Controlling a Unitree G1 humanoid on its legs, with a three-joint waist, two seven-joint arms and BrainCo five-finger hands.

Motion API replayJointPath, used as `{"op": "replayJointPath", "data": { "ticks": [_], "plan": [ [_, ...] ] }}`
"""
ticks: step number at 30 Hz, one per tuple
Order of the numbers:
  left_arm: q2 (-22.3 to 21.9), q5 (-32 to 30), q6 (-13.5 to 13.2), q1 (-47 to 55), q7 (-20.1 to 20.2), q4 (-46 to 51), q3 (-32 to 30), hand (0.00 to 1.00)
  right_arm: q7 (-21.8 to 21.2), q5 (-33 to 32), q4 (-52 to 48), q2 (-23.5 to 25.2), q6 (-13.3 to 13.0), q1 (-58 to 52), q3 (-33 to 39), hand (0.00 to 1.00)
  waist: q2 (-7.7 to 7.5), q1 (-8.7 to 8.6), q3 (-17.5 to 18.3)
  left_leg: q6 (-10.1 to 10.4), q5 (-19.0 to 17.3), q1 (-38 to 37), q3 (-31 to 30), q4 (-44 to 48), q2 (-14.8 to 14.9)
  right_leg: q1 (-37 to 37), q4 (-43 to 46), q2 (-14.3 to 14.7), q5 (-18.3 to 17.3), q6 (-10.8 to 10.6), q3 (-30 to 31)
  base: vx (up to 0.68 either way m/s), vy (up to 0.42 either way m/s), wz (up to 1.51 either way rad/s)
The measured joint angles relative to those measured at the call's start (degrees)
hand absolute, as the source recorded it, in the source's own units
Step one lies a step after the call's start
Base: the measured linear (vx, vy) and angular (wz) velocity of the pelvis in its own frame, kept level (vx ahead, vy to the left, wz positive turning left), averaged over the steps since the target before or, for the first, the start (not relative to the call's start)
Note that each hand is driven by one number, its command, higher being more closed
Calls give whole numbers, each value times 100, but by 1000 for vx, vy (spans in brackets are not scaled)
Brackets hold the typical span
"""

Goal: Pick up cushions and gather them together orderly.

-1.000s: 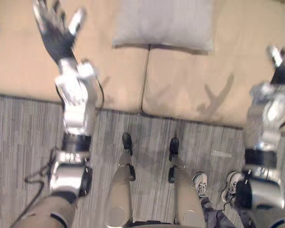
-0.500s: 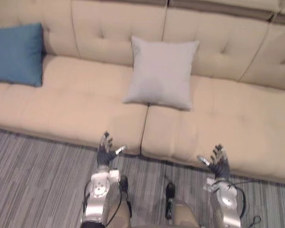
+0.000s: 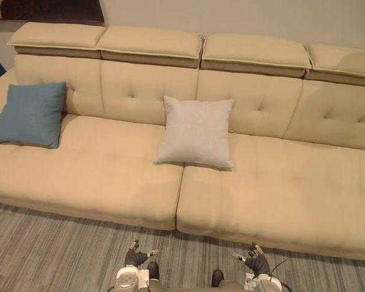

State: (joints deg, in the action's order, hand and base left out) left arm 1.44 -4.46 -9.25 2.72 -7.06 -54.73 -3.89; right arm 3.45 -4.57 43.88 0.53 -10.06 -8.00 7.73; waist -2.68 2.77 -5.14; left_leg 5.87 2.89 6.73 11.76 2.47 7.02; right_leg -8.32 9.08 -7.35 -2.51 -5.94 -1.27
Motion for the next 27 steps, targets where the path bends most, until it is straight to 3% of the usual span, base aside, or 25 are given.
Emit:
{"op": "replayJointPath", "data": {
  "ticks": [2, 3, 4, 5, 6, 8, 9, 10, 12, 14, 15, 16, 18, 20, 22, 24, 25, 27],
  "plan": [
    [-46, -1, 11, -140, 0, 12, 74, 0, 2, -6, -13, -10, 3, 101, -61, 0, -15, 8, -5, -66, -156, 213, 9, 387, 62, -51, 15, 11, 98, -131, 39, -57, 2, -8],
    [-155, 3, 11, -143, 1, 26, 11, 0, 3, -12, -27, -25, 6, 183, -88, 0, 63, 58, -15, -98, -193, 285, 28, 391, 239, -135, 298, 47, -29, -129, 53, -77, 4, -2],
    [-159, 1, 6, -155, 0, 39, -44, 0, -2, -14, -46, -3, 5, 248, -135, 0, 94, 35, -36, -102, -195, 343, -30, 458, 257, -367, 1319, 29, -455, -29, 6, -73, -25, 28],
    [-151, 2, 8, -129, 0, 83, -50, 0, -2, -15, -28, 47, 1, 187, -145, 0, -3, 29, 6, -66, -151, 360, -165, 634, 205, -440, 2630, -48, -909, -231, 13, -60, -82, 60],
    [-119, 4, 10, -63, -5, 135, -93, 0, -4, -33, -18, 103, 1, 128, -147, 0, -128, 37, 80, -71, -155, 490, -276, 829, 143, -346, 3229, -144, -1088, -349, 36, -51, -138, 66],
    [-59, 18, 16, 1, -4, 202, -182, 0, -2, -46, -14, 146, -5, 154, -145, 0, -326, 66, 145, -68, -157, 767, -352, 1168, 89, -305, 3296, -145, -1374, -530, 149, -153, -219, 39],
    [-181, 23, 45, -19, -12, 258, -190, 0, 13, -45, -7, 78, -10, 253, -131, 0, -82, 159, 110, -66, -157, 881, -371, 1198, 276, -197, 2867, 141, -1426, -483, 128, -232, -170, 3],
    [-242, 27, 46, 27, -15, 272, -179, 0, 29, -47, -8, 18, -18, 260, -132, 0, 40, 215, 167, -90, -127, 928, -364, 1155, 338, -68, 2590, 234, -1541, -351, 123, -254, -123, -23],
    [-300, 94, 28, -12, -18, 311, -156, 0, 99, -56, -9, -54, -21, 378, -139, 0, 50, 281, 90, 107, 96, 1112, -264, 1183, 338, 9, 2194, 211, -2024, 118, 105, -249, -156, -11],
    [-350, 132, 31, -76, -8, 222, -54, 0, 159, -61, 13, -72, -24, 391, -140, 0, 314, 228, -85, 146, 312, 1160, -436, 1053, 563, 71, 1989, 477, -1905, 392, -135, -345, -151, 24],
    [-351, 131, 25, -72, -8, 221, -47, 0, 176, -64, 53, -61, -22, 351, -139, 0, 351, 211, -101, 152, 343, 1152, -441, 967, 621, 37, 1988, 522, -1869, 446, -218, -338, -97, 46],
    [-348, 130, 32, -33, -10, 219, -28, 0, 187, -64, 211, -39, -10, 280, -153, 0, 386, 152, -94, 163, 259, 1108, -319, 719, 722, 47, 1909, 526, -1784, 535, -390, -251, -44, 48],
    [-319, 126, 19, -38, -9, 271, -19, 0, 231, -66, 278, -35, 8, 227, -139, 0, 273, 64, -140, 147, 163, 1115, -121, 1047, 752, 29, 1715, 411, -1632, 691, -469, -256, 11, 31],
    [-332, 124, 14, 18, -9, 252, -11, 0, 237, -59, 324, -133, 7, 197, -124, 0, 258, 21, -130, 36, -212, 1004, -166, 1880, 604, 19, 1516, 296, -1419, 640, -427, -217, 72, -3],
    [-345, 128, 2, 3, -6, 233, -27, 0, 210, -40, 476, -164, 28, 192, -115, 0, 260, 36, -129, -14, -1028, 917, -389, 2703, 594, -68, 1397, 254, -1226, 524, -268, -113, 173, -25],
    [-387, 128, 6, 33, -1, 169, -97, 0, 191, -30, 572, -145, 55, 162, -114, 0, 313, 34, -100, 146, -1564, 604, -641, 2768, 504, -126, 1354, 265, -1099, 356, -71, -50, 218, -44],
    [-402, 128, 4, 35, 1, 129, -132, 0, 179, -27, 657, -152, 55, 174, -111, 0, 394, 36, -55, 201, -1672, 505, -670, 2595, 471, -148, 1328, 297, -1083, 318, -6, -100, 251, -48],
    [-276, 138, 15, 38, 2, -82, -125, 0, 111, -9, 981, -76, 95, 218, 50, 0, 220, -22, 143, 105, -1642, 247, -457, 1974, 267, 6, 733, 175, -707, 123, 228, -49, 217, -35]
  ]
}}
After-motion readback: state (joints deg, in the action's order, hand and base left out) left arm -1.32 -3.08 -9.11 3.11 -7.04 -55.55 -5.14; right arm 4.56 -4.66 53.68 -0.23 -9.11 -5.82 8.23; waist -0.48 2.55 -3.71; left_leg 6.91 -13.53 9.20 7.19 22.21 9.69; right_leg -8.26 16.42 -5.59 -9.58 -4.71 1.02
